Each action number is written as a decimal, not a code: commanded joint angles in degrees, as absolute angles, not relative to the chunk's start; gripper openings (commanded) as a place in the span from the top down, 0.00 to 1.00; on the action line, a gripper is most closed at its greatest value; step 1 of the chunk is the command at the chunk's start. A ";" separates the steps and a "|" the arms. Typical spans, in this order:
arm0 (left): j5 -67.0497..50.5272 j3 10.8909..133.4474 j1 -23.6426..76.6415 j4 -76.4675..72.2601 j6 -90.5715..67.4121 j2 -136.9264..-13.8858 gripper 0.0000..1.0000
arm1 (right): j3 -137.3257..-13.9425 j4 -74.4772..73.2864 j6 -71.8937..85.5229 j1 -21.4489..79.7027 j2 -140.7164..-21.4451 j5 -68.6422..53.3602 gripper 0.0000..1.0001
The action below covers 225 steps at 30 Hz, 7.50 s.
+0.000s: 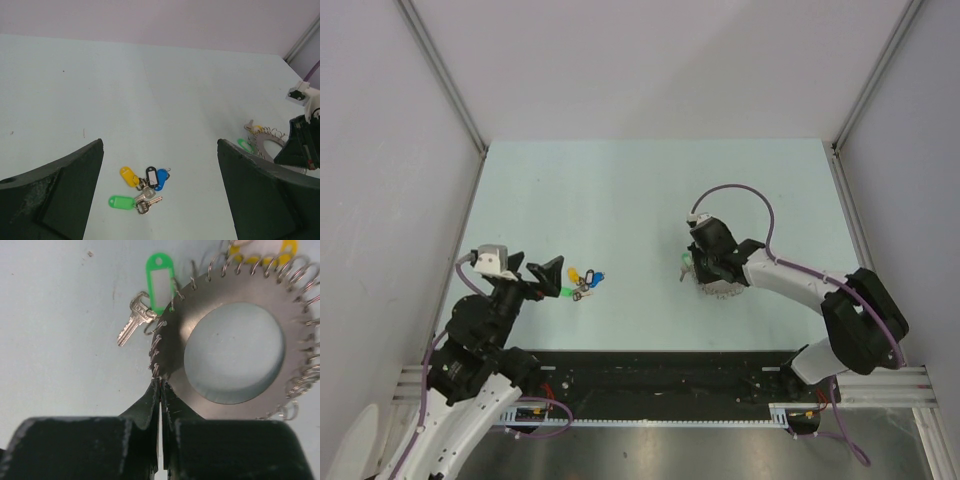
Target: Put the keys on the keyring
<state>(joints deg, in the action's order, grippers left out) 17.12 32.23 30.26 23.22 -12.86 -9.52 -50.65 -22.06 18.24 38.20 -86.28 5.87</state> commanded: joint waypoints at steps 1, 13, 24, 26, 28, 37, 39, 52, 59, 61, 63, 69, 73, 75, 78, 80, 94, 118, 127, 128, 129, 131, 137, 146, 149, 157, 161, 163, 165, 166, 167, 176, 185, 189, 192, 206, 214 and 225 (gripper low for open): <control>12.85 32.08 30.23 20.66 -11.43 -12.38 0.00 | -51.24 -19.35 11.79 42.78 -81.31 15.71 1.00; -10.01 38.14 30.23 13.10 -8.00 -29.15 0.00 | -51.15 -5.11 -1.13 47.64 -68.92 25.40 1.00; -29.25 51.49 30.23 3.87 -5.01 -49.45 0.00 | -43.07 9.21 -7.20 47.81 -53.10 9.95 1.00; -34.00 52.55 30.24 2.20 -4.14 -51.84 0.00 | -41.06 10.63 -7.56 47.73 -50.03 5.03 1.00; -38.38 53.79 30.32 1.06 -3.69 -55.36 0.00 | -39.91 12.82 -7.56 47.72 -48.43 0.91 1.00; -50.27 49.93 30.85 -8.96 -4.22 -60.03 0.04 | -37.71 16.26 -7.12 47.64 -46.49 -12.72 1.00; -52.29 48.00 30.85 -10.54 -3.96 -59.59 0.06 | -37.62 16.70 -6.95 47.72 -46.76 -14.76 1.00; -54.49 45.53 31.03 -7.38 2.73 -55.90 0.29 | -37.27 18.54 -6.07 48.60 -46.23 -25.66 1.00; -55.73 45.35 34.35 -5.81 5.27 -56.08 0.41 | -37.35 19.77 -5.63 48.78 -46.67 -24.96 1.00; -55.11 45.44 34.98 -4.22 6.50 -56.07 0.44 | -37.35 20.04 -5.54 48.78 -46.76 -24.87 1.00; -54.67 45.35 35.59 -3.96 6.50 -56.16 0.47 | -37.27 20.39 -5.45 48.87 -47.02 -25.13 1.00; -53.35 45.61 36.39 -3.16 7.12 -56.95 0.62 | -37.35 21.18 -5.45 49.39 -47.20 -25.75 1.00; -52.91 45.70 37.18 -2.81 7.21 -57.22 0.72 | -37.35 21.36 -5.45 49.66 -47.20 -25.40 1.00; -52.91 45.70 37.44 -2.73 7.21 -57.22 0.76 | -37.27 21.36 -5.45 49.75 -47.20 -25.05 1.00; -52.82 45.70 37.88 -2.72 7.21 -57.39 0.80 | -37.35 21.27 -5.54 49.83 -47.37 -24.70 1.00; -52.91 45.70 38.06 -2.81 6.94 -57.48 0.81 | -37.35 21.36 -5.54 49.83 -47.29 -24.52 1.00; -55.02 45.62 39.37 -5.62 2.90 -59.24 0.81 | -37.35 21.71 -5.71 50.45 -47.99 -23.91 1.00; -42.20 49.92 39.38 7.20 8.78 -58.28 1.00 | -40.95 3.88 -2.11 51.33 -39.55 -9.06 0.64; -38.50 50.36 39.37 9.84 11.51 -57.04 1.00 | -42.80 1.49 -0.62 53.26 -46.66 -5.19 0.63; -38.32 50.36 39.46 9.93 11.60 -56.95 1.00 | -42.72 1.76 -0.53 53.17 -47.28 -5.10 0.63; -38.23 50.27 39.46 9.93 11.69 -56.69 1.00 | -42.71 1.93 -0.53 53.26 -47.81 -5.71 0.63; -38.32 50.27 39.46 10.02 11.86 -56.51 1.00 | -42.71 2.37 -0.62 53.26 -49.30 -6.94 0.63; -39.11 50.01 39.46 9.84 12.30 -55.46 1.00 | -42.71 4.48 -0.79 53.26 -52.29 -11.33 0.57; -40.69 49.39 39.46 9.14 12.83 -54.58 1.00 | -42.71 8.08 -1.14 53.26 -54.93 -20.02 0.50; -39.91 49.31 39.46 8.96 12.83 -54.41 1.00 | -42.80 7.82 -2.45 53.26 -54.93 -25.29 0.55; -37.09 49.04 39.46 8.18 12.13 -54.49 1.00 | -43.59 0.29 -7.02 53.26 -52.91 -37.70 0.74; -38.75 48.69 39.46 8.70 13.71 -54.23 1.00 | -45.18 -5.97 -8.35 53.17 -50.98 -31.33 0.74; -40.95 48.52 39.46 9.31 15.99 -53.79 1.00 | -45.18 -6.07 -7.48 53.35 -48.71 -26.74 0.72; -43.66 48.25 39.55 10.72 18.70 -53.62 1.00 | -45.00 -5.80 -6.86 53.87 -47.12 -19.80 0.70; -44.64 48.16 39.46 11.24 19.85 -53.09 1.00 | -44.91 -5.10 -6.59 54.14 -46.50 -18.04 0.69; -45.52 47.64 39.46 11.86 22.04 -52.74 1.00 | -44.56 -4.75 -6.42 54.49 -45.54 -14.80 0.68; -48.25 47.20 39.46 15.11 28.91 -51.33 1.00 | -41.66 3.07 -7.82 60.90 -46.31 -5.37 0.54; -48.52 46.67 39.46 15.56 30.94 -50.63 1.00 | -36.57 13.61 -10.89 64.77 -47.02 -0.80 0.54; -48.60 46.50 39.46 14.50 29.97 -51.15 1.00 | -34.54 17.92 -12.47 64.95 -47.81 2.45 0.54; -48.60 46.41 39.46 13.71 29.01 -51.76 1.00 | -33.84 20.21 -13.09 64.95 -48.51 2.81 0.55; -48.34 46.41 39.46 11.60 25.66 -51.94 1.00 | -33.66 25.40 -14.85 65.04 -51.94 1.40 0.55; -48.43 46.41 39.46 10.90 24.52 -51.86 1.00 | -33.66 25.93 -15.82 64.95 -54.40 2.99 0.62; -48.34 46.50 39.46 10.55 23.47 -51.77 1.00 | -34.19 26.10 -17.58 64.86 -55.02 0.97 0.94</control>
<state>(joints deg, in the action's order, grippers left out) -44.91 45.87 39.07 14.09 24.56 -52.56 -33.58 23.46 -16.10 65.04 -54.81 0.25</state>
